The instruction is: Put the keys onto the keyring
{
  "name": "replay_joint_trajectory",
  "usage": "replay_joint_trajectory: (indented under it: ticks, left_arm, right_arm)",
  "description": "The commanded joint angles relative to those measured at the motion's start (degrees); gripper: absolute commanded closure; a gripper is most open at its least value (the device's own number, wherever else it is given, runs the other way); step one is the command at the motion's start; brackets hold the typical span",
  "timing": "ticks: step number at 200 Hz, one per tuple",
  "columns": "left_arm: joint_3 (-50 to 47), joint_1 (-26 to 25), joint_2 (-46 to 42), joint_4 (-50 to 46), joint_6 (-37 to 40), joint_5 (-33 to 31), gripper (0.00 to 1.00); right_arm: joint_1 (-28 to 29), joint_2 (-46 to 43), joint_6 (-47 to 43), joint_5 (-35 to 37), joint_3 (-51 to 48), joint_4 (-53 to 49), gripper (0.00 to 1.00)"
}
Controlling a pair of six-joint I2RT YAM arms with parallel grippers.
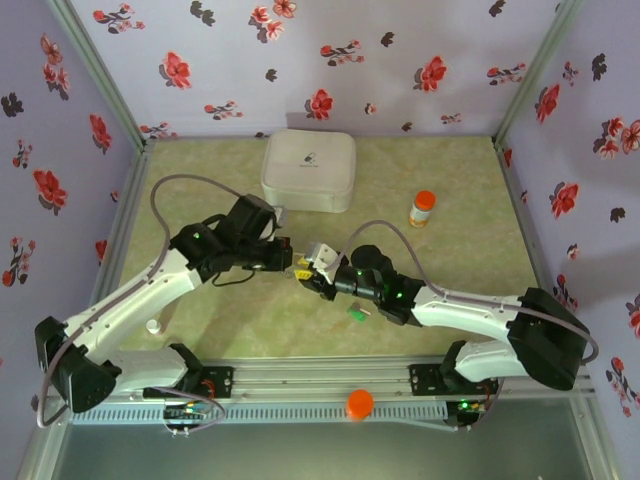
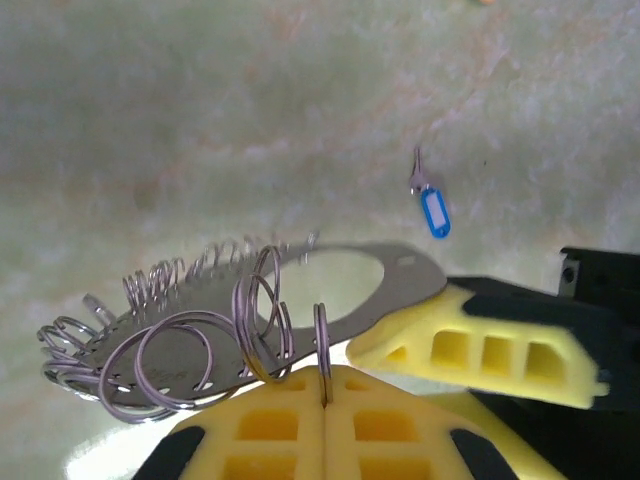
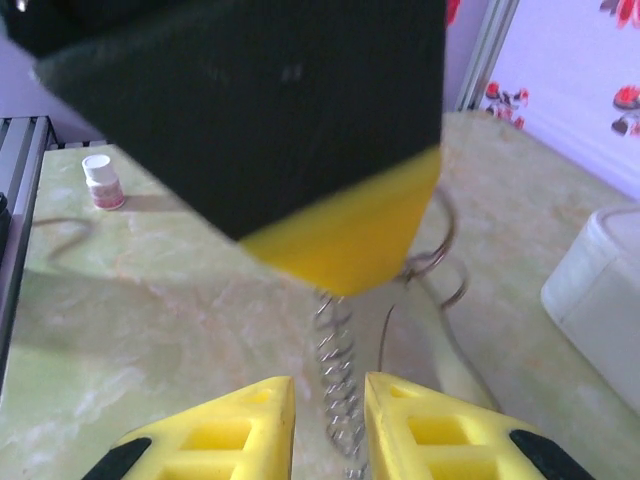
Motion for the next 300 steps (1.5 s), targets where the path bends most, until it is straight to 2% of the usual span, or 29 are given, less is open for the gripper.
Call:
replay_joint_trajectory:
  ticks: [1,27,56,77,109,143,206,273,300]
  left_arm:
    - [2.28,1.58,0.02,-5.33,-13.67,7.79,1.0]
    - [1.02,4.71,-0.41,-2.64,-24.73,16.08,1.0]
    - [0.82,6.76,-0.59,-5.41,-30.38,20.15,1.0]
    - [-0.99,7.66,-1.13,-4.04,-35.1,23.48,1.0]
    - [-2.7,9.71,-1.65,-1.5,-40.8,27.1,1.0]
    - [-1.06,10.82,-0.57,-4.45,-41.74,28.18,1.0]
    - [-0.47,11.44,1.75,-3.84,-41.63,29.3,1.0]
    - [0.75,11.44,3.19,-4.03,-41.31,31.12,1.0]
    - [0.94,11.52,3.36,-4.37,-41.33,31.34,1.0]
  right_arm:
    - [0.42,0.59,-4.03,0.24,-0.93,4.32,0.74]
    - [0.49,2.55,-6.28,1.77,-1.54,7.4,0.74]
    - [1.36,2.94,-8.57,1.78,-2.87,9.56,0.72]
    - [2.03,2.55,-10.32,1.73,-4.14,11.16,0.71]
    - [3.19,1.4,-13.28,0.97,-6.51,16.09,0.75]
    - [3.67,-1.06,-13.92,3.27,-8.88,18.45,0.78]
    - [4.25,-0.33,-12.76,4.91,-7.23,18.04,0.74]
    - [4.27,4.94,-12.53,5.61,-3.65,21.36,0.74]
    - [4.24,6.34,-12.2,5.66,-3.22,24.01,0.78]
